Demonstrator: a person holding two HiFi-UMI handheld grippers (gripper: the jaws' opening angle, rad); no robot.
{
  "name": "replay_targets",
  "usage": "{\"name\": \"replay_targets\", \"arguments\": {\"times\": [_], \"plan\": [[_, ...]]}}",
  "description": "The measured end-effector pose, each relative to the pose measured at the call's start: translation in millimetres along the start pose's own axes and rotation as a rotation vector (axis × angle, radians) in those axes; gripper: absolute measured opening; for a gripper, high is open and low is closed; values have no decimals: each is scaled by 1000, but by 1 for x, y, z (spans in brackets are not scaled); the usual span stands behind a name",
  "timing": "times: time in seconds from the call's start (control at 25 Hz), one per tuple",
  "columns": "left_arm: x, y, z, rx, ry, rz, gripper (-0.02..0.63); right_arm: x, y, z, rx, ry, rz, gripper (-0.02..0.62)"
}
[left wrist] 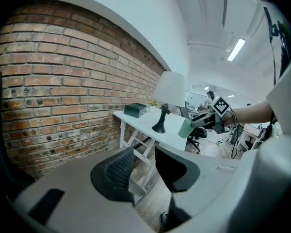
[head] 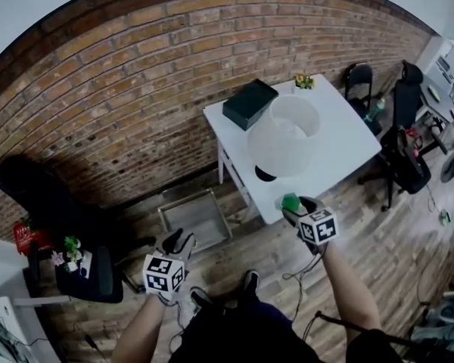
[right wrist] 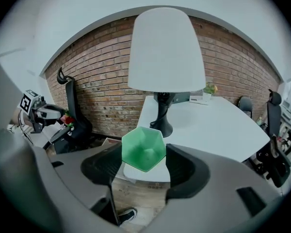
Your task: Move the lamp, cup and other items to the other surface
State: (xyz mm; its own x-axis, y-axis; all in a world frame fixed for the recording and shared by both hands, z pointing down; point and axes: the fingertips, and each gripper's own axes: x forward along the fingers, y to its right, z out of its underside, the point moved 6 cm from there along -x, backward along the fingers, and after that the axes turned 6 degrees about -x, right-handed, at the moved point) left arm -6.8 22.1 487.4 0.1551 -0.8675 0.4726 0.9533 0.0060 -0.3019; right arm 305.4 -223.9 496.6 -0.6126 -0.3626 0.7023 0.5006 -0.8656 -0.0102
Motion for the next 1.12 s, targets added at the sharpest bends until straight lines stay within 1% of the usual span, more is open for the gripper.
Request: {"name": "replay_targets", "arguments": {"times": [0.24, 0.44, 0.64, 0.76, 0.92, 1.0, 1.12], "plan": [[31, 27, -4, -17, -2, -41, 138, 3, 64, 7, -15, -18, 6, 287], [50, 45, -2, -35, 3, -67, 138, 4, 106, 8, -36, -29, 10, 287], [64, 62, -2, -50, 11, -76, 138, 7, 143, 18, 21, -50, 11, 288], [69, 69, 0, -59, 10, -83, 138, 11, 155, 24, 30, -78, 9, 288], [69, 73, 5, -73, 1, -95, 138, 16, 159, 30, 34, -124, 0, 290], [69, 76, 7, -77, -2, -98, 138, 17, 161, 33, 48, -121, -7, 291], [68, 80, 10, -79, -3, -99, 138, 16, 162, 32, 49, -84, -6, 298]]}}
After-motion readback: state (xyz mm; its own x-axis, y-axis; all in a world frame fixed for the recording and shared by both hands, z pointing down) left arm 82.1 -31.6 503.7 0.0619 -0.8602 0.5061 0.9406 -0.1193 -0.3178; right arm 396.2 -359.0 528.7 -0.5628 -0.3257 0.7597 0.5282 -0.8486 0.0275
